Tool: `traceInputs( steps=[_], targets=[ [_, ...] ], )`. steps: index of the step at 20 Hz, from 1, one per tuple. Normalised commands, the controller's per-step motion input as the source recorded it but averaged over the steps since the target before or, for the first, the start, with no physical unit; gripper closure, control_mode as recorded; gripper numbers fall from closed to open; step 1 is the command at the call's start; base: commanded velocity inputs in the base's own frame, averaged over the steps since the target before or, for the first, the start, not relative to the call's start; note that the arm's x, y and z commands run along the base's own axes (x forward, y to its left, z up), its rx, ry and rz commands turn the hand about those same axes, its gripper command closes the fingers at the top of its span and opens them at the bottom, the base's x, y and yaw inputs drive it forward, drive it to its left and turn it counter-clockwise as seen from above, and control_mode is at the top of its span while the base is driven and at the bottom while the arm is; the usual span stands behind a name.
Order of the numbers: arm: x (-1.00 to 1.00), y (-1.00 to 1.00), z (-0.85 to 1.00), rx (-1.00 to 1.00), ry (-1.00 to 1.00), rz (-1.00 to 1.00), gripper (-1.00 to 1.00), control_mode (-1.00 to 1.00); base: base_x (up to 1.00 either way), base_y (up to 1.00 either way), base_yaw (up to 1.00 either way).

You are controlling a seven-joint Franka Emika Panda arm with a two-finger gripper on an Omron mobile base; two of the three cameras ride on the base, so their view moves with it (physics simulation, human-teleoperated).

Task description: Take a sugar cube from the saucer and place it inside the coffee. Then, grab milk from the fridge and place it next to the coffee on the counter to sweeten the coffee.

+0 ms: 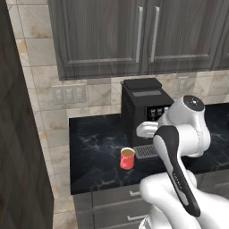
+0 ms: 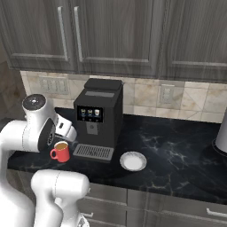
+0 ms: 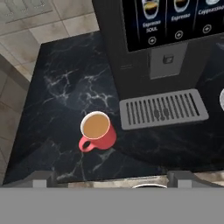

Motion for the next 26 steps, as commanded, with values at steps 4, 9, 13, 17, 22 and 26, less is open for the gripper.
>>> traceInputs(
  steps=[4,9,13,17,22,26],
  targets=[
    [-0.04,-0.03,0.0,0.0,-0.02,0.0,-1.0,1.0,-0.29,-0.06,-0.02],
    [0.0,0.0,0.0,0.0,0.0,0.0,-1.0,1.0,-0.72,-0.13,-0.15],
    [0.0,0.0,0.0,0.0,0.0,0.0,-1.0,1.0,-0.6,-0.11,-0.39],
    [0.0,0.0,0.0,0.0,0.0,0.0,-1.0,1.0,-0.23,-0.21,-0.64],
    [0.0,0.0,0.0,0.0,0.0,0.0,-1.0,1.0,0.0,-0.28,-0.76],
    [0.0,0.0,0.0,0.0,0.0,0.0,-1.0,1.0,0.0,-0.44,-0.81]
  ],
)
